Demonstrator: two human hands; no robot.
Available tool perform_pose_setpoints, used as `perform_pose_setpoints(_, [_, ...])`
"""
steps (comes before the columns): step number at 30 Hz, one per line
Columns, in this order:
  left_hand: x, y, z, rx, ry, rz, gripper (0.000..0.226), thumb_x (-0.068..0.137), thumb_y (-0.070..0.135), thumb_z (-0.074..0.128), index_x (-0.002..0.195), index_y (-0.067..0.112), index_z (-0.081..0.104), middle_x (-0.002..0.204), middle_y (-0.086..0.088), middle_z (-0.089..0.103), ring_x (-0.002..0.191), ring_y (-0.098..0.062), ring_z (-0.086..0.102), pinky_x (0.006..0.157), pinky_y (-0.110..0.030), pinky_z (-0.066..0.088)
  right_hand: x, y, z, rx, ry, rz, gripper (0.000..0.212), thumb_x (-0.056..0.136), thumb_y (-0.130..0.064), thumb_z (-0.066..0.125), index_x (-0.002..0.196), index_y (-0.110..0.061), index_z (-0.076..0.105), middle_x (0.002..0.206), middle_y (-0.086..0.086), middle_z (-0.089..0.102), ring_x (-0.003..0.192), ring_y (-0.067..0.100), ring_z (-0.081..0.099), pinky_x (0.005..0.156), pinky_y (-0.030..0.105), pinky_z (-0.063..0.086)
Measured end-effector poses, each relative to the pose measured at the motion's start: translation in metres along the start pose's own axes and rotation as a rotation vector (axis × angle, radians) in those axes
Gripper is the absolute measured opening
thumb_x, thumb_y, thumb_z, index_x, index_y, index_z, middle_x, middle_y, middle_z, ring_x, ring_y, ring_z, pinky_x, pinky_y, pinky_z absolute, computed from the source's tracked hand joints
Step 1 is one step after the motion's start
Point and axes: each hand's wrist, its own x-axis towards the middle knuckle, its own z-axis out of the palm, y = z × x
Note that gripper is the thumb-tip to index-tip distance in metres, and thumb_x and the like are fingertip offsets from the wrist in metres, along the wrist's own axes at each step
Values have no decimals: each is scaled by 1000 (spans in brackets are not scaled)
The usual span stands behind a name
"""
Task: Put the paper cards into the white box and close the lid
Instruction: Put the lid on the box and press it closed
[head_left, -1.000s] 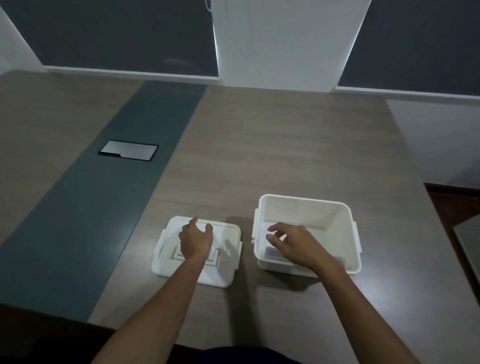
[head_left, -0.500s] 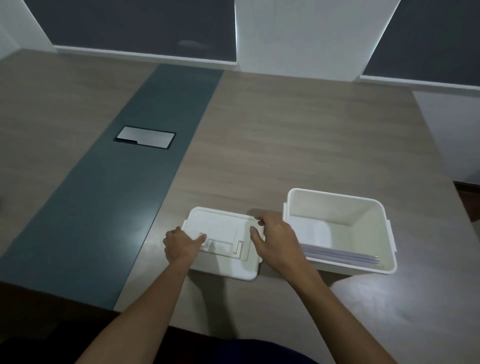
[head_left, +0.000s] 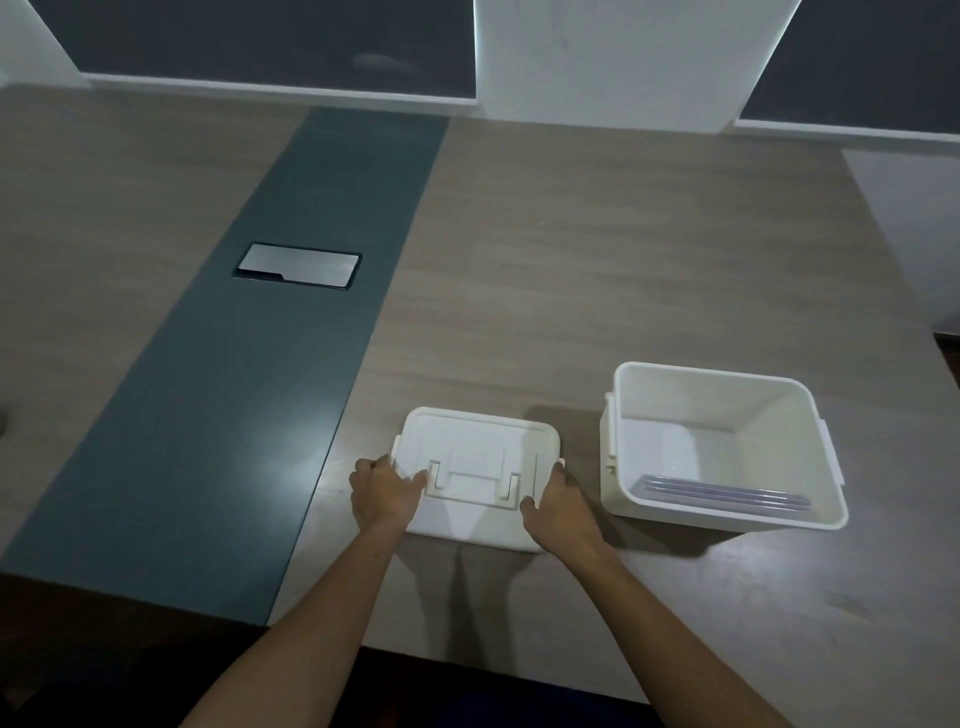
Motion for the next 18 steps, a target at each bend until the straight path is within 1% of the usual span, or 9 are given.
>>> perform_pose_setpoints(2, [2,0,-1,-35,-6,-24,61,82,45,65,128,6,55,128,-16,47,122,-33,43,94,-43,44,2,0,1,66,26,8,73,91,-30,53,148,2,19,146,23,42,130,36,45,104,37,39])
perform_pose_setpoints(4, [3,0,-2,-101,-2,-63,59,84,42,65,128,5,56,128,-19,47,121,-36,45,94,-43,43,6,2,2,144,58,14,69,83,-35,55,141,-3,35,139,18,51,125,34,51,102,38,44])
perform_pose_setpoints(6, [4,-1,-3,-163,5,-97,57,84,40,64,128,4,57,127,-20,47,118,-37,48,93,-43,44,8,1,2,195,90,19,64,81,-34,57,137,-7,42,132,15,58,119,34,55,99,39,47])
perform_pose_setpoints(9, [6,-4,-7,-271,21,-140,55,84,38,64,128,5,58,126,-18,47,110,-37,56,92,-42,46,3,-10,-3,202,174,6,59,85,-31,60,137,-8,43,129,16,56,118,35,53,98,41,47])
perform_pose_setpoints(12, [7,-2,-19,-386,75,-150,51,85,35,66,126,6,59,126,-16,50,104,-35,61,91,-38,47,-4,-25,-11,189,231,-39,60,86,-31,58,139,-9,40,133,18,52,123,37,46,102,41,39])
perform_pose_setpoints(15, [14,2,-39,-508,176,-137,44,82,32,68,117,5,65,120,-16,57,99,-34,63,88,-37,48,-10,-41,-22,202,292,-133,61,86,-29,58,139,-7,40,134,19,49,126,36,40,104,39,31])
perform_pose_setpoints(18, [23,6,-59,-602,267,-120,36,79,34,68,104,8,69,111,-14,65,92,-32,66,84,-36,50,-19,-58,-39,204,344,-227,61,86,-27,58,140,-7,40,134,19,49,125,35,38,104,38,30])
